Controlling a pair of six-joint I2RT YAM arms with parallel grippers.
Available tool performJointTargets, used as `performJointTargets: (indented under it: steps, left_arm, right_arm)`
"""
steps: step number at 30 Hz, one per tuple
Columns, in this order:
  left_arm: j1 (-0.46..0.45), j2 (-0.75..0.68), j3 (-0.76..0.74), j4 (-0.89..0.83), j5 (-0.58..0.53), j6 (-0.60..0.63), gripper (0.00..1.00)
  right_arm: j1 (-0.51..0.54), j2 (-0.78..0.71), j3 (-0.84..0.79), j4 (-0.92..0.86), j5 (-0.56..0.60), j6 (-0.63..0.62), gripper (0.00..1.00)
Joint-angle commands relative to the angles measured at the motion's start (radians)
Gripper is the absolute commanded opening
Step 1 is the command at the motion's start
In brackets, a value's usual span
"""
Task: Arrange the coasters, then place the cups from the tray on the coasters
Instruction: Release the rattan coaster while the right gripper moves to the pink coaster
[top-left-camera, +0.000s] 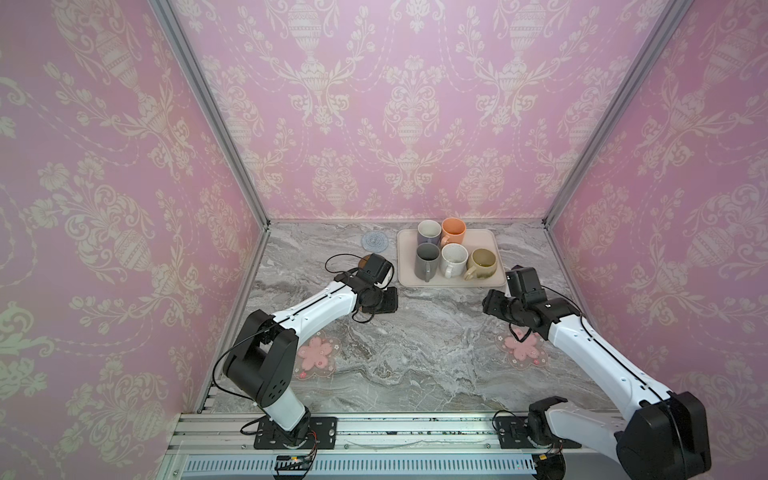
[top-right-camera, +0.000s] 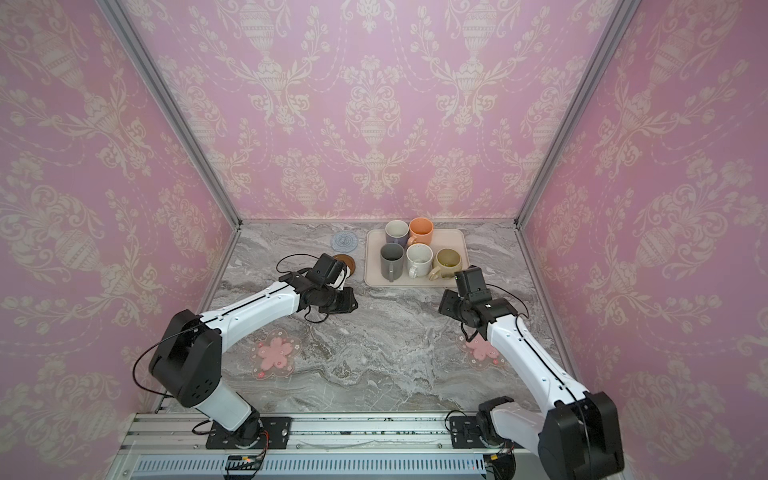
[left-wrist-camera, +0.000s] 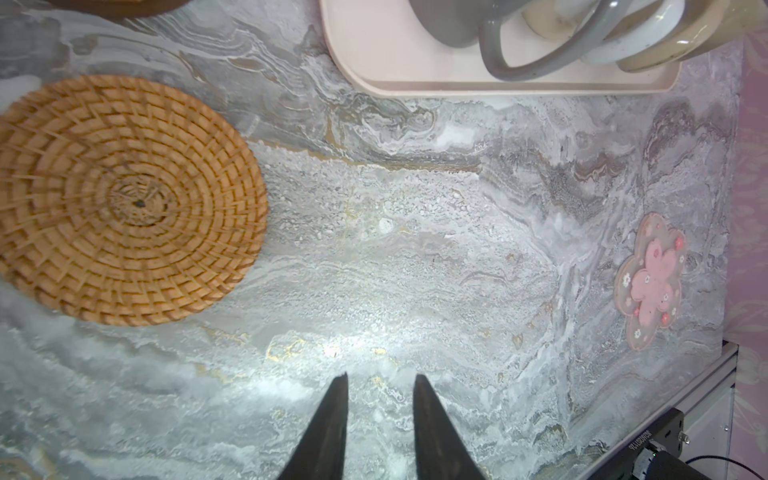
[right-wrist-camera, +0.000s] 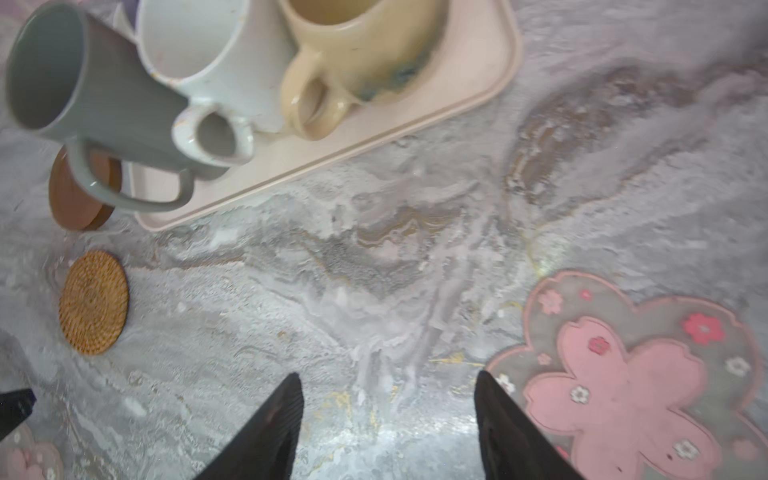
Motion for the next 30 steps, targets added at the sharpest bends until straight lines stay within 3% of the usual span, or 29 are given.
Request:
performJointTargets:
  steps: [1,7,12,30]
  left_arm:
    - [-0.032,0.044,0.014,0.037,0.052,-0.038,0.3]
    - [-0.047,0.074,0.007,0.086,0.086,-0.062,0.3]
    - [-0.047,0.094,0.018,0.089,0.115,-0.068,0.3]
    - [-0.097,0.182,0.085,0.16,0.144,-0.134,0.3]
  right_arm:
    - [-0.135,-0.107,-0.079,-0.046,0.012,0.061,0.72]
    - [-0.426,-0.171,-0.189,-0.024,-0.107,0.088,0.77]
    - [-0.566,-0.102,-0.231,0.013,-0.189,0.085,0.79]
    - [-0.604,0.124,-0.238,0.084,-0.174,-0.005,0.73]
